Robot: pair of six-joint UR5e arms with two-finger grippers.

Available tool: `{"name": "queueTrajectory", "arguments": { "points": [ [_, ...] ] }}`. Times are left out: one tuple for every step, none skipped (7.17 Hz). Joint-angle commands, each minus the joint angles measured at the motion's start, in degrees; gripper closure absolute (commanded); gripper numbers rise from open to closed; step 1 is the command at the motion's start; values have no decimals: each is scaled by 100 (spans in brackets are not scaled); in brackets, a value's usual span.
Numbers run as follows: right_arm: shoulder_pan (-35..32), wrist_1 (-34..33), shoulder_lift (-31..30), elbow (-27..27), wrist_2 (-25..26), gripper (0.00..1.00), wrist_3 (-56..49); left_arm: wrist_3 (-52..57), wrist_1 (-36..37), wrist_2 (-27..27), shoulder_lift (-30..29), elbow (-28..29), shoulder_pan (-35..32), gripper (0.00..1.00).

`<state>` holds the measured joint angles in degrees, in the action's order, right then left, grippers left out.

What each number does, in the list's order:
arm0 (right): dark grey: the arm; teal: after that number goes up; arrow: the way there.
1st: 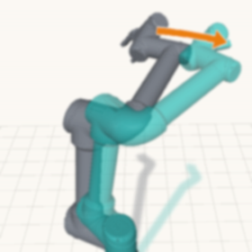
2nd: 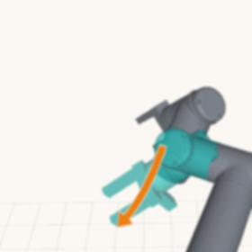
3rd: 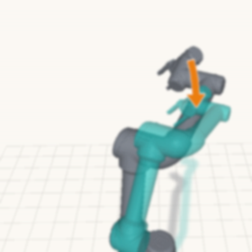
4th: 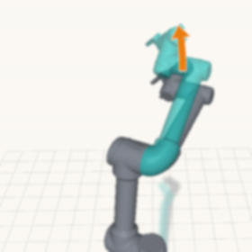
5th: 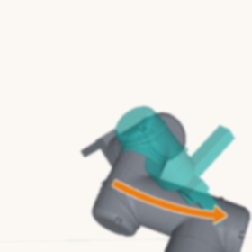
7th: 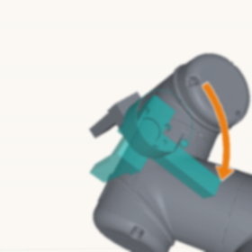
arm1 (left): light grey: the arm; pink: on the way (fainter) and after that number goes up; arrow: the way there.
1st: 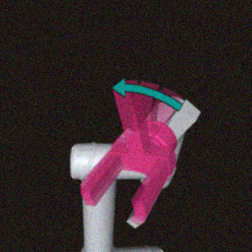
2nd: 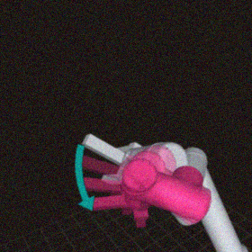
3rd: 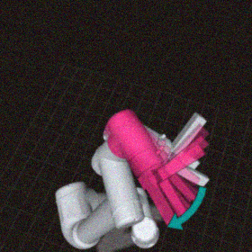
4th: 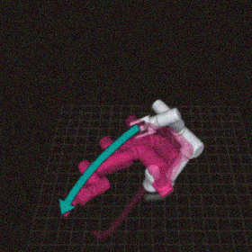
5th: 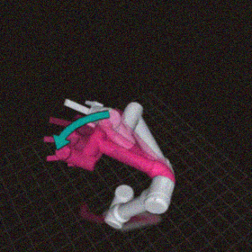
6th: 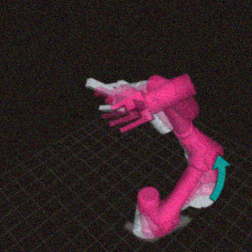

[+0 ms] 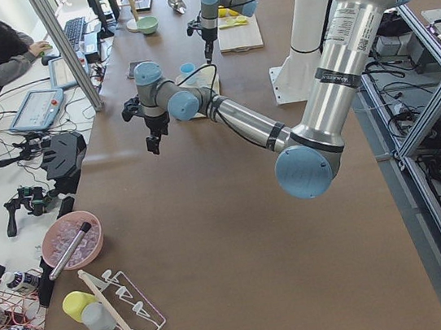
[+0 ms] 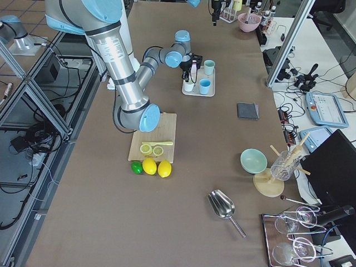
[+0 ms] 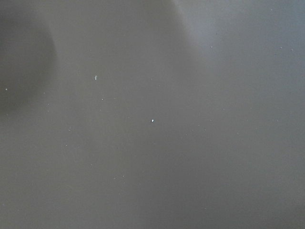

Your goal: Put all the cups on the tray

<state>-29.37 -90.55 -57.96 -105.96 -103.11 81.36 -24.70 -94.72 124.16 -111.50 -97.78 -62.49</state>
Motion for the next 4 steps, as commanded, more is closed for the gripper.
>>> {"name": "queueTrajectory", "arguments": {
  "points": [
    [-365,-50,4,-196,-68,0,-77,0,32,12,41,-21,-18,2],
    [-715,-120,-100,-258,-304,0,-468,9,128,577,84,13,-366,2],
    [-1223,-452,-119,-294,-550,0,-1090,270,164,818,441,-134,-700,2],
    [-1759,-881,-250,-468,-875,0,-1862,1134,182,829,863,-171,-1130,2]
  ]
}}
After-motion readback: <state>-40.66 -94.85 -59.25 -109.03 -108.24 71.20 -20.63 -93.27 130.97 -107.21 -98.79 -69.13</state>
